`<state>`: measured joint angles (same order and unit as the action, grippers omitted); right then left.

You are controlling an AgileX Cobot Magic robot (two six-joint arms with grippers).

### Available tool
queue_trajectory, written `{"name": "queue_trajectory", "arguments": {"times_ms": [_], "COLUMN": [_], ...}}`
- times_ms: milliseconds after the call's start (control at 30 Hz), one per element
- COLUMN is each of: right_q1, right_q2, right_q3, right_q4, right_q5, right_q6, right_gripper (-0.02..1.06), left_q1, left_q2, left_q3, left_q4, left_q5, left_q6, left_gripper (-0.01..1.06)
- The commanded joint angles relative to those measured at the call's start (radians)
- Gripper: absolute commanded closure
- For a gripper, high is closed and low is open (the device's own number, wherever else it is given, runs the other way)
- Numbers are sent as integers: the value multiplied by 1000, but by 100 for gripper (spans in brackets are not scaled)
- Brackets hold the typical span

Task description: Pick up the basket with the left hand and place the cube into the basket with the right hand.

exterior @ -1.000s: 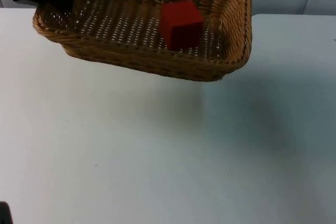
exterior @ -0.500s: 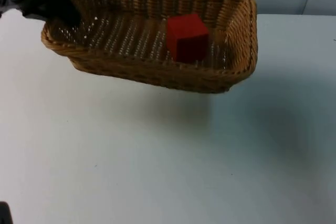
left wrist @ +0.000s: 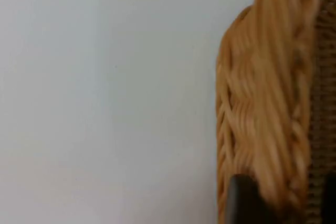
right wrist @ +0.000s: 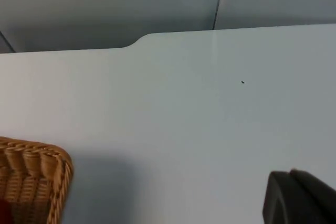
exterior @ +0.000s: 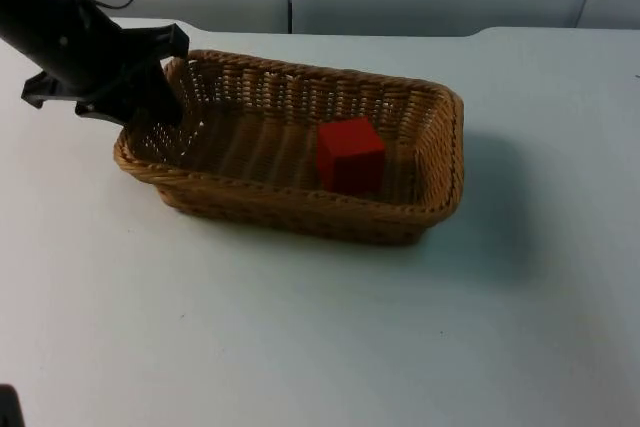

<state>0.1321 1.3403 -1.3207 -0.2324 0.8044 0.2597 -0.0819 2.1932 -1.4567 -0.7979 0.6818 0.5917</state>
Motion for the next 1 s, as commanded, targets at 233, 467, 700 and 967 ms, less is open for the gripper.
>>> {"name": "queue_trajectory", "arguments": {"times_ms": [233,467,700,967], "right_q1": [-8,-8,-8,-8], "right_q2": [-9,-18,-226,-514], "right_q3": [6,2,2,4], "right_q4": [2,-30,-346,-401], "right_q5": [-11,-22,-17,173], "right_q6": [-10,0,257,282], "right_gripper": [105,105,105,105], "left_q1": [-2,-2,-2,-2], "left_q2": [-10,-66,-275,-611], "left_q3": [-137,-340,-407,-152], "left_q4": [137,198,433,437], "left_q5": [78,259,380,420], "left_q6": [-2,-110,-214,-200], "left_gripper": [11,46,104,104]}}
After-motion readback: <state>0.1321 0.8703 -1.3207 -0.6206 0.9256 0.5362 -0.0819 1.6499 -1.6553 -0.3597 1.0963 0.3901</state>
